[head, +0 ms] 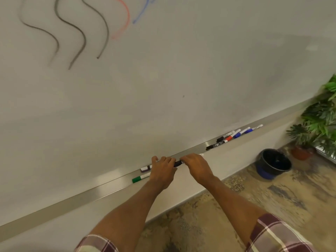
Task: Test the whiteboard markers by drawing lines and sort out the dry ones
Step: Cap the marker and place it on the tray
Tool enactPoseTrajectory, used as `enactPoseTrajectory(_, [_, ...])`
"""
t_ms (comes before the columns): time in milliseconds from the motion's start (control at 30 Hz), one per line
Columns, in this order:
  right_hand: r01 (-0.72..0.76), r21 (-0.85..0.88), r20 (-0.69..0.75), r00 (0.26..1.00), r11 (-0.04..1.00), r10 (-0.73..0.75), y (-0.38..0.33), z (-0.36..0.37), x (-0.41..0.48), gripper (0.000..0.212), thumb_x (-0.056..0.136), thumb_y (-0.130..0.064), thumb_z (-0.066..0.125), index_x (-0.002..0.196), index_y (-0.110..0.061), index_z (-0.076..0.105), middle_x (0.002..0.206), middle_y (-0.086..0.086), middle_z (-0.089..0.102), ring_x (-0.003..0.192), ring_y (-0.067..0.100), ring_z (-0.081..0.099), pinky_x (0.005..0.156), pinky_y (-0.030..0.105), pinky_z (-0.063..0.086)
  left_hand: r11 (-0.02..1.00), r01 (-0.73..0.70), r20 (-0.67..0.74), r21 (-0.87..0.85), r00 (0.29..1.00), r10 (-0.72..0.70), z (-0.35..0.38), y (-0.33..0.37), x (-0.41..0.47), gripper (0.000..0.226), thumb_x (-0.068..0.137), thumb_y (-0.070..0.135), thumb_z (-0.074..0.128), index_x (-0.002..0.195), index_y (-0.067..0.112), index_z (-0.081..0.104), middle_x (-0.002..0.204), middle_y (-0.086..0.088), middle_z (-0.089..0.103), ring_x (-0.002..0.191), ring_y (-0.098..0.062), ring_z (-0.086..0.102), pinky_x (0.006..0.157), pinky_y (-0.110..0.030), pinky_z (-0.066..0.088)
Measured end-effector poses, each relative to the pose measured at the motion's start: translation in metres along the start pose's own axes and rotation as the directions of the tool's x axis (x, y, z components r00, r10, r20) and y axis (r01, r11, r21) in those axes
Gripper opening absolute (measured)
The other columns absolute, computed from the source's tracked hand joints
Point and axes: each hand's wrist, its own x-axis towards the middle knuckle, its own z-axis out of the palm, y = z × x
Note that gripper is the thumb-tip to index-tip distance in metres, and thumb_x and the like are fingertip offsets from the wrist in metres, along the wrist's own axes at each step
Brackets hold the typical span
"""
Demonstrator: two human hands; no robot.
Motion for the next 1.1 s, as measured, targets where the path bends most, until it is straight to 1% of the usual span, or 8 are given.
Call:
enactPoseTrajectory(200, [-0.03, 0.049, 0.002, 1.0, 0.998, 0.03, 0.089, 0.016, 0.023, 0.024, 0.083, -0.004, 0.066, 0.106, -0.011, 0.069, 0.101, 0.009, 0.07, 0.093, 0.026, 0.064, 0.076, 0.037, 0.054, 0.997, 0.045, 0.068, -0.063, 0.997, -0.041, 0.027, 0.038, 0.079, 0.039, 0.103, 0.036, 0.041, 0.139, 0.02, 0.04, 0.142, -0.001, 0.049, 0.128, -0.023, 0.044, 0.108, -0.044, 0.02])
enactPoseTrajectory(400, [-0.066, 0.093, 0.037, 0.997, 0.993, 0.063, 0.152, 0.036, 0.047, 0.025, 0.085, -0.001, 0.057, 0.106, -0.008, 0.069, 0.105, 0.01, 0.069, 0.099, 0.028, 0.061, 0.077, 0.036, 0.051, 0.991, 0.073, 0.104, -0.109, 0.993, -0.061, 0.057, 0.063, 0.133, 0.04, 0.101, 0.032, 0.045, 0.138, 0.019, 0.039, 0.14, -0.003, 0.05, 0.124, -0.024, 0.046, 0.105, -0.041, 0.026])
enactPoseTrajectory(533, [-0.088, 0.139, 0.064, 0.995, 0.986, 0.08, 0.175, 0.048, 0.062, 0.021, 0.087, -0.005, 0.055, 0.102, -0.009, 0.068, 0.099, 0.007, 0.069, 0.095, 0.023, 0.06, 0.074, 0.03, 0.048, 0.985, 0.081, 0.116, -0.151, 0.991, -0.063, 0.067, 0.072, 0.153, 0.05, 0.1, 0.03, 0.048, 0.145, 0.017, 0.032, 0.146, -0.003, 0.044, 0.13, -0.024, 0.043, 0.106, -0.041, 0.029])
enactPoseTrajectory(667, [-0.059, 0.162, 0.088, 0.995, 0.985, 0.045, 0.194, 0.062, 0.068, 0.015, 0.088, -0.005, 0.057, 0.095, -0.011, 0.069, 0.091, 0.006, 0.069, 0.085, 0.023, 0.061, 0.075, 0.031, 0.051, 0.983, 0.081, 0.138, -0.167, 0.989, -0.058, 0.077, 0.077, 0.161, 0.057, 0.098, 0.031, 0.052, 0.148, 0.016, 0.029, 0.151, -0.004, 0.038, 0.135, -0.024, 0.037, 0.105, -0.041, 0.032])
enactPoseTrajectory(733, [-0.054, 0.16, 0.087, 0.995, 0.986, 0.041, 0.203, 0.068, 0.069, 0.018, 0.089, -0.004, 0.055, 0.096, -0.011, 0.07, 0.092, 0.006, 0.069, 0.085, 0.022, 0.06, 0.079, 0.028, 0.05, 0.983, 0.079, 0.156, -0.163, 0.986, -0.053, 0.081, 0.077, 0.163, 0.059, 0.098, 0.031, 0.051, 0.149, 0.016, 0.027, 0.152, -0.004, 0.036, 0.136, -0.024, 0.035, 0.106, -0.041, 0.033])
enactPoseTrajectory(867, [-0.068, 0.159, 0.089, 0.995, 0.985, 0.055, 0.211, 0.071, 0.068, 0.022, 0.089, -0.002, 0.053, 0.1, -0.01, 0.069, 0.099, 0.007, 0.069, 0.094, 0.024, 0.059, 0.086, 0.022, 0.041, 0.986, 0.079, 0.177, -0.147, 0.983, -0.052, 0.084, 0.076, 0.165, 0.06, 0.099, 0.031, 0.05, 0.15, 0.015, 0.024, 0.154, -0.005, 0.033, 0.138, -0.024, 0.033, 0.108, -0.042, 0.03])
enactPoseTrajectory(1000, [-0.056, 0.108, 0.059, 0.997, 0.993, 0.05, 0.212, 0.066, 0.068, 0.021, 0.083, 0.001, 0.063, 0.102, -0.005, 0.069, 0.097, 0.012, 0.071, 0.09, 0.03, 0.065, 0.084, 0.036, 0.052, 0.985, 0.083, 0.157, -0.153, 0.986, -0.059, 0.08, 0.08, 0.168, 0.055, 0.1, 0.028, 0.046, 0.15, 0.015, 0.026, 0.154, -0.005, 0.035, 0.138, -0.024, 0.034, 0.11, -0.041, 0.029])
enactPoseTrajectory(1100, [-0.054, 0.073, 0.025, 0.998, 0.996, 0.052, 0.204, 0.064, 0.062, 0.023, 0.082, -0.008, 0.07, 0.105, -0.004, 0.068, 0.098, 0.014, 0.071, 0.09, 0.031, 0.066, 0.086, 0.04, 0.052, 0.98, 0.108, 0.145, -0.168, 0.986, -0.083, 0.077, 0.08, 0.164, 0.05, 0.102, 0.026, 0.04, 0.149, 0.015, 0.028, 0.153, -0.005, 0.037, 0.138, -0.024, 0.036, 0.111, -0.042, 0.027])
